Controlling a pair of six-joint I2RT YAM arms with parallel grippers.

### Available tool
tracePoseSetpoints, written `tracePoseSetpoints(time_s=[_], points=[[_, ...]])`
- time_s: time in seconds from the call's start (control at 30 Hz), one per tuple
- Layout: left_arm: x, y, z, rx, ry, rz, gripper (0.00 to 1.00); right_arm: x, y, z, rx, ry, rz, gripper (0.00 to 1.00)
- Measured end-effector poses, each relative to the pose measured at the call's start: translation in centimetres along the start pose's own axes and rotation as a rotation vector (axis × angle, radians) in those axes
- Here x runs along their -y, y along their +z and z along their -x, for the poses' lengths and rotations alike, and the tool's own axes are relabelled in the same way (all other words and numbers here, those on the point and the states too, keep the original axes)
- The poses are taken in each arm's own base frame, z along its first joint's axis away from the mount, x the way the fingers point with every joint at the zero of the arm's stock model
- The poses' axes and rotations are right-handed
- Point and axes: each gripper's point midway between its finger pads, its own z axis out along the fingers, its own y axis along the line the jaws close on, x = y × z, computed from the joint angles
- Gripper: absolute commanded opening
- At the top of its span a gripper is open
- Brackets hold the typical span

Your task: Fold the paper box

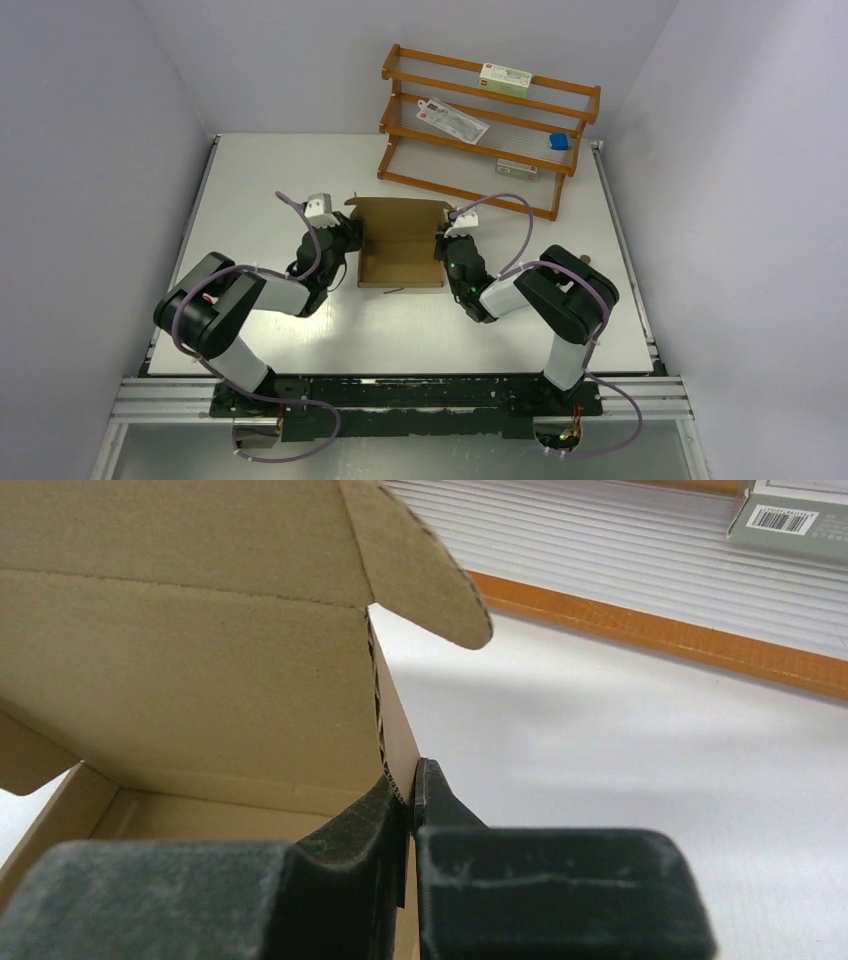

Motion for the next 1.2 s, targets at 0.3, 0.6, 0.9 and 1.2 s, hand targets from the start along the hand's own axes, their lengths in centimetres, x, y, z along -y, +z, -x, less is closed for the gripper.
tracePoseSetpoints(time_s=[0.3, 0.6, 0.9, 1.2], points=[[0.2, -0.9, -0.3, 0.036, -0.092, -0.032, 0.18, -0.2, -1.0, -0.4, 0.013, 0.046, 0.029, 0.07], [0.4, -2.1, -0.8, 0.038, -0.103, -0.03, 0.19, -0.4, -2.4, -0.8, 0.021, 0.076, 0.025, 0.1], [0.3, -3.4, -1.2, 0.05, -0.113, -0.05, 0.2, -0.7, -3.6, -1.3, 0.028, 0.096, 0.027, 0.17], [0.3, -5.1, -1.8, 0.052, -0.117, -0.071, 0.21, -1.3, -5.3, -2.9, -0.012, 0.105, 0.059, 0.2]])
